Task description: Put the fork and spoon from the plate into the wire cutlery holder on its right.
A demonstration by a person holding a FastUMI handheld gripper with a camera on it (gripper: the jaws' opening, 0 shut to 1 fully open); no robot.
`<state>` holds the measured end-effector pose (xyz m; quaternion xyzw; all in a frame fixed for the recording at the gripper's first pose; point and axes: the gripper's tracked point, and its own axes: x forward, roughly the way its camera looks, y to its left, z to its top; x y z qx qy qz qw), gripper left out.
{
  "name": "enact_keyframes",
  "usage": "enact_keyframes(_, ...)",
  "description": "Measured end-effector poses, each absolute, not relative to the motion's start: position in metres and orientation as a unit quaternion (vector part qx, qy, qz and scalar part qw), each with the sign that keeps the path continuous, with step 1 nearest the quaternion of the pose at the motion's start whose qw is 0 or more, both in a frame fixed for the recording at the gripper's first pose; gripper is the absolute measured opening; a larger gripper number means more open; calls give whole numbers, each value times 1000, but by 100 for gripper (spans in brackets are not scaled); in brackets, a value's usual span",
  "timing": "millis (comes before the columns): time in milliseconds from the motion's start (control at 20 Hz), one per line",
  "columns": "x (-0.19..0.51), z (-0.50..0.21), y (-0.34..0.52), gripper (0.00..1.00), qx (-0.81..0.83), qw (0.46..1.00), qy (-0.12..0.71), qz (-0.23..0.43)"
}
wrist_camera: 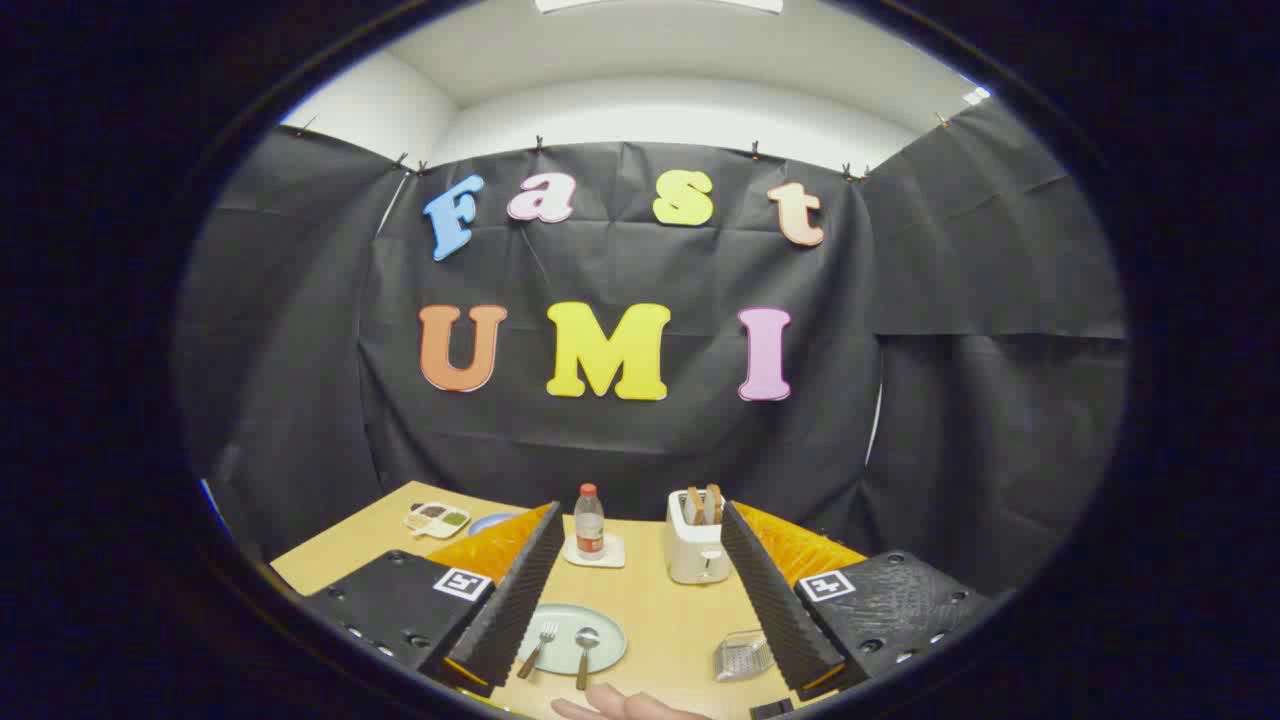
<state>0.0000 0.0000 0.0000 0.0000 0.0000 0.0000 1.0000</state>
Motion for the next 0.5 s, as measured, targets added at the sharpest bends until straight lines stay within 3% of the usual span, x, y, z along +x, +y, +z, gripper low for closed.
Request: enact_keyframes(500, 24, -19, -30, 96, 2, 1000, 27, 4)
